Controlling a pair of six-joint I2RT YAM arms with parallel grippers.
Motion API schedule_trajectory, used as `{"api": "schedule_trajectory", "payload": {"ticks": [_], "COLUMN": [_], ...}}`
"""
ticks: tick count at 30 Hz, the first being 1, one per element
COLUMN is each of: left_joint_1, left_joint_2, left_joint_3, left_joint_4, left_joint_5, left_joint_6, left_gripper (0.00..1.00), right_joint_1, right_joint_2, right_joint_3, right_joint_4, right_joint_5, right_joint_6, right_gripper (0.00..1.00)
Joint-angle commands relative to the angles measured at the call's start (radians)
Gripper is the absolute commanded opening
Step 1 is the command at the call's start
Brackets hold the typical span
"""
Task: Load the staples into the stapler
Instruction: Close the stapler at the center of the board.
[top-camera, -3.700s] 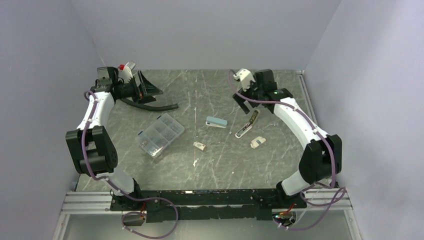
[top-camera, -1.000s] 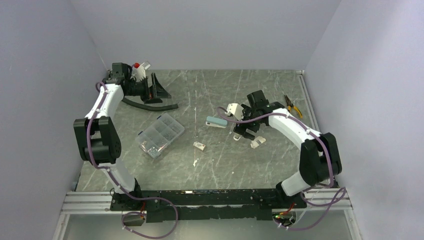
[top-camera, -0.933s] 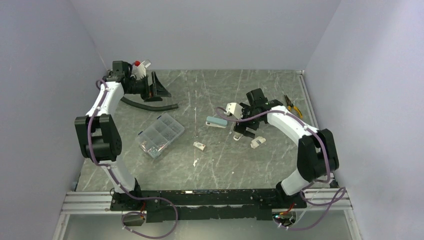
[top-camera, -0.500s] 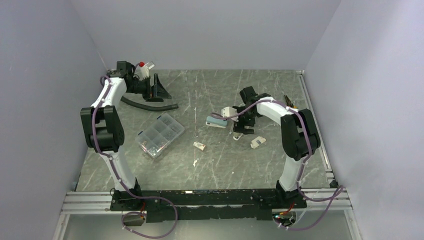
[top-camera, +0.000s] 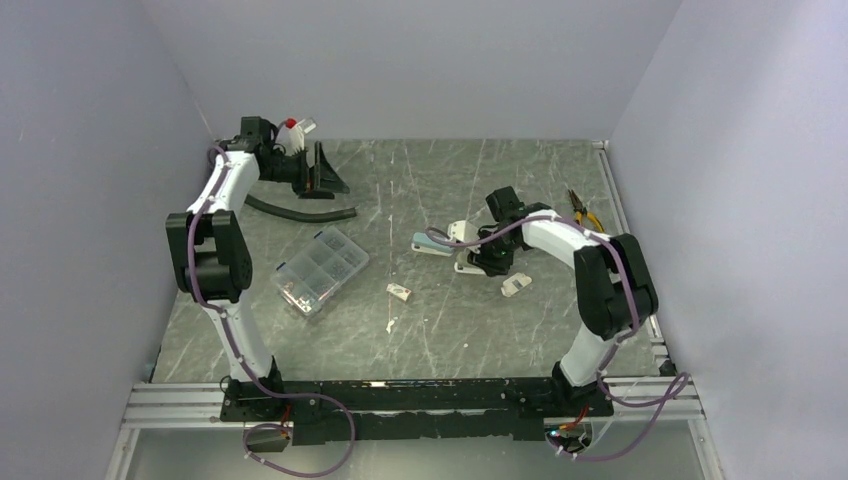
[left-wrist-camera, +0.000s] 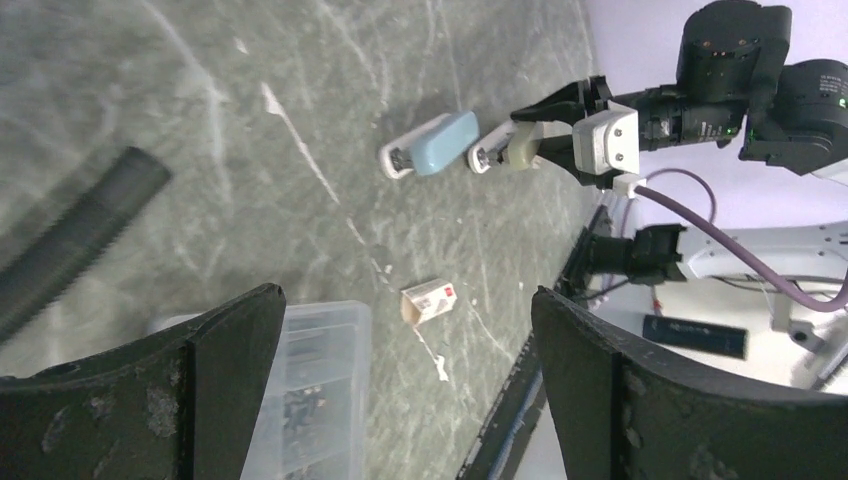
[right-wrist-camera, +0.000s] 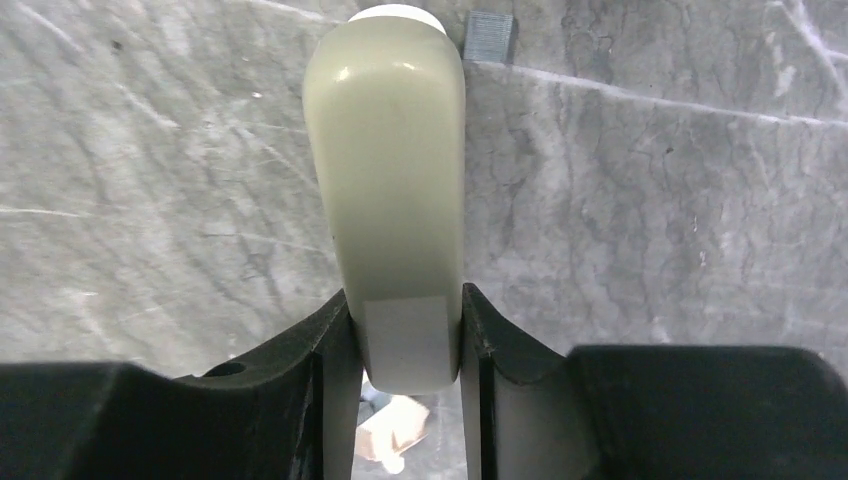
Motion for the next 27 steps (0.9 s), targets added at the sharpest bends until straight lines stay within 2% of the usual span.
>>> {"api": "schedule_trajectory", "payload": {"ticks": [1, 3, 5, 9, 16, 21, 27], "left_joint_1": [-0.078, -0.123, -0.171, -0.269, -0.41, -0.473, -0.512], "left_joint_2": [-0.066, -0.095, -0.118, -0.117, -0.019, 0.085, 0.154], "left_joint_3": [-0.04, -0.056, -0.058, -0.036, -0.025, 0.045, 0.093], "left_joint_4": [0.037, 0.079, 0.107, 0.167, 0.364, 0.329, 0.273], "left_joint_5": [0.104, 0.115, 0.12, 0.135, 0.266, 0.304, 0.281], "left_joint_6": [-0.023, -0.056, -0.08, -0.179, -0.446, -0.469, -0.446], "left_gripper": [0.98, 0.98, 0.98, 0.98, 0.98, 0.98, 0.98], "right_joint_1": [0.012, 0.02, 0.027, 0.042, 0.045, 0.051, 0.059], "right_joint_2": [-0.138, -0.192, -0.244, -0.316, -0.354, -0.34, -0.337], "right_joint_3": [-0.048, -0.071, -0.089, -0.087, 0.005, 0.053, 0.051], "right_joint_4": [0.071, 0.081, 0.08, 0.051, 0.068, 0.068, 0.08], "right_joint_5": [-0.066, -0.082, -0.102, -0.135, -0.198, -0.21, -0.207], "right_joint_6": [0.134, 0.179, 0.211, 0.271, 0.395, 0.428, 0.436], "right_gripper": [0.16, 0.04, 0.0, 0.0, 0.0, 0.0, 0.0]}}
